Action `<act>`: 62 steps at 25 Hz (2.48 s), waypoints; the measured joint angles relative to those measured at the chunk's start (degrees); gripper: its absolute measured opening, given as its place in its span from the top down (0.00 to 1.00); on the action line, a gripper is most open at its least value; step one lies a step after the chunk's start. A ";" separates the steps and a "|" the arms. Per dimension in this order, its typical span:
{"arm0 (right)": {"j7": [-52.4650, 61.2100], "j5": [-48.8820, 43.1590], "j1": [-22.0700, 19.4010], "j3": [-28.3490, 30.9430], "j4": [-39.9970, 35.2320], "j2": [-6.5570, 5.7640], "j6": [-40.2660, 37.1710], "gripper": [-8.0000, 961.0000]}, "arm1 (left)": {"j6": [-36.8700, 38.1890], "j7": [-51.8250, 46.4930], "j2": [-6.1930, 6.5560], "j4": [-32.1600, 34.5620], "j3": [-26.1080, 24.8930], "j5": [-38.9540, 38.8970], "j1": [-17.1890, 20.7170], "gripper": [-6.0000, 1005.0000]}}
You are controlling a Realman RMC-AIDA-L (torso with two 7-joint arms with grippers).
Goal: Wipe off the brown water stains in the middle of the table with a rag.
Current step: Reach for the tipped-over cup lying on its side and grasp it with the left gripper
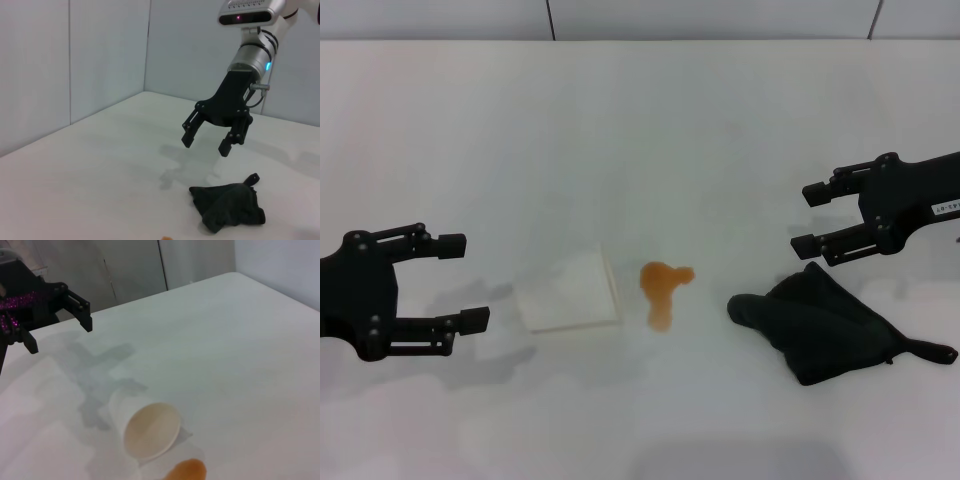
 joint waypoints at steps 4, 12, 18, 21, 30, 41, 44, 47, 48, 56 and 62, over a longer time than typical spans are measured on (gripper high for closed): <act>-0.03 0.03 0.08 -0.05 -0.01 0.00 0.00 0.20 | -0.09 0.00 0.02 0.01 0.00 0.03 -0.01 0.13; -0.22 0.19 0.25 -0.17 -0.07 0.02 0.00 0.20 | -0.13 -0.09 0.02 0.08 -0.01 0.04 -0.02 0.13; -0.28 0.27 0.07 -0.18 -0.07 0.07 0.00 0.20 | -0.17 -0.35 0.02 0.13 -0.01 0.04 -0.06 0.13; -0.45 0.28 0.00 -0.18 -0.08 0.08 0.02 0.20 | -0.17 -1.39 0.29 0.35 0.15 0.04 -0.57 0.13; -2.51 0.84 -0.08 -0.17 0.32 0.09 0.51 0.20 | 0.22 -16.99 1.34 8.89 3.27 7.08 -5.59 0.12; -3.42 1.11 0.12 -0.16 0.38 0.09 0.64 0.20 | 0.82 -27.51 0.93 9.10 7.12 26.86 -19.06 0.12; -3.45 1.11 0.34 -0.19 0.38 0.09 0.86 0.20 | -0.10 -27.57 0.15 9.08 8.43 29.90 -21.13 0.12; -3.46 1.11 0.42 -0.30 0.38 0.09 1.19 0.20 | -1.79 -27.75 -0.75 9.05 11.30 31.86 -22.44 0.12; -3.46 1.11 0.44 -0.43 0.37 0.09 1.25 0.20 | -2.35 -27.81 -1.06 8.97 12.25 32.54 -22.77 0.12; -3.48 1.85 0.98 -2.91 0.38 0.18 2.04 0.20 | -7.30 -28.25 -1.73 4.45 18.11 33.47 -25.42 0.12; -3.47 1.90 1.37 -3.08 0.40 0.18 2.54 0.20 | -11.37 -28.38 -1.92 0.42 22.76 33.67 -27.48 0.12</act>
